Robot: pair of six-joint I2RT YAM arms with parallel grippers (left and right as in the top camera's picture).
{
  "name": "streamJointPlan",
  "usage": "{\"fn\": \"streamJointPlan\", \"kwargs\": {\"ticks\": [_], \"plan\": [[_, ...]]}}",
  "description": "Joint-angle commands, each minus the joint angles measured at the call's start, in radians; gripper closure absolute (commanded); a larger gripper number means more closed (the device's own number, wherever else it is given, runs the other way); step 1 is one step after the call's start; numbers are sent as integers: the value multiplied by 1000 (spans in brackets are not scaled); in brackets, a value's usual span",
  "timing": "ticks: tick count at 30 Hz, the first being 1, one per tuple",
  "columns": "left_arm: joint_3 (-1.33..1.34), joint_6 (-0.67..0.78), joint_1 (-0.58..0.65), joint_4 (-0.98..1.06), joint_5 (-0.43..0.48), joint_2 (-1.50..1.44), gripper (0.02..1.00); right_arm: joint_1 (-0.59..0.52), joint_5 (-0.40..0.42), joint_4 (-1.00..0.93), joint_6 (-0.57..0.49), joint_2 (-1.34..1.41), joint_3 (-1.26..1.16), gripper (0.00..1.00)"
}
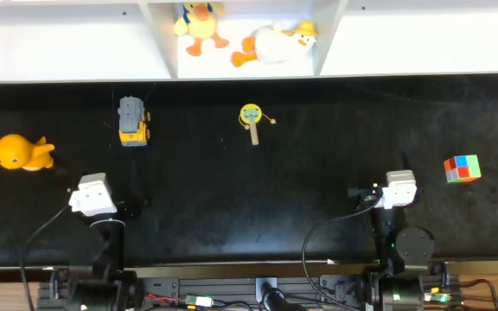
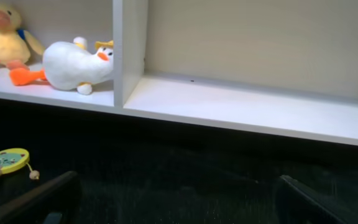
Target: Store Toys
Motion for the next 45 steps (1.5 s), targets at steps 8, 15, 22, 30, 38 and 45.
{"fn": "streamJointPlan", "kwargs": {"ticks": [8,15,22,30,38,45], "plan": [[324,17,29,-261,7,206,20,-7,-2,7,1,-8,-5,5],[426,10,29,-397,14,254,20,-7,-2,7,1,-8,-5,5],[431,-114,29,-462,17,254,20,-7,-2,7,1,-8,-5,5],[526,-113,29,-610,36,254,20,-7,-2,7,1,-8,-5,5],[586,-114,104,-658,46,268,20,-7,-2,7,1,-8,-5,5],[604,-113,239,-655,140,418,20,-7,-2,7,1,-8,-5,3]]}}
